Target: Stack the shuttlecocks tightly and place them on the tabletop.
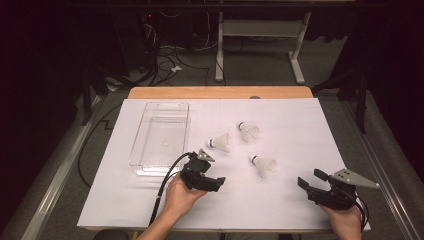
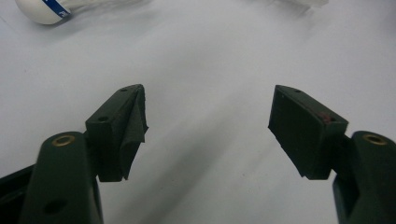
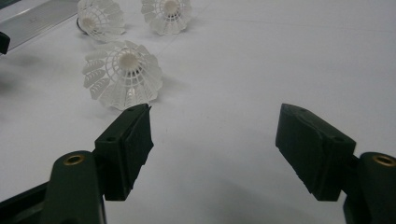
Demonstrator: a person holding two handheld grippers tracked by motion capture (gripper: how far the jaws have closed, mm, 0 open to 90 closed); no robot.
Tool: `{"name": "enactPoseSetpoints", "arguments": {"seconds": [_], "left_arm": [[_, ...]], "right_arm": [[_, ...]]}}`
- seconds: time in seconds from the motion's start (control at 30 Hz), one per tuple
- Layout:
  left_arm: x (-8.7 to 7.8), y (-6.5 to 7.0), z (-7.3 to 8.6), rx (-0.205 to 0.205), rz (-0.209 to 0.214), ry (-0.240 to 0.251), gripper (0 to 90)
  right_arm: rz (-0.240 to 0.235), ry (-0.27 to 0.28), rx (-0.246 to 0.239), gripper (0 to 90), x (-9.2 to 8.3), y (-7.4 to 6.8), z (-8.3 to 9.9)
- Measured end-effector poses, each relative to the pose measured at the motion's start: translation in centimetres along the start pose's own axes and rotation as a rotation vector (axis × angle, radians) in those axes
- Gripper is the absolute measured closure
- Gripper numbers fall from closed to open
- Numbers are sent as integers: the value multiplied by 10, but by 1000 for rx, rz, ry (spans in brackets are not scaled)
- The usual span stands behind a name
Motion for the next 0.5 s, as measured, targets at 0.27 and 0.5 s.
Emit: {"name": "enactPoseSetpoints", "arguments": {"seconds": [0.27, 0.5], "left_arm": [[-1, 0, 6, -3, -1, 13, 295], [-1, -1, 9, -7, -1, 8, 299]], "right_arm": [[-1, 1, -2, 275, 0, 0, 0], [-2, -1, -2, 275, 0, 0, 0]]}}
Point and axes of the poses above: each handheld gripper's, and its own axes: x roughly forward along the jaws, z roughly out of its underside, y roughly to its right, the point moved 6 cm from there along x, roughly forward along the jaws, and after that the axes turned 12 degrees about -z, right-handed, at the moved point
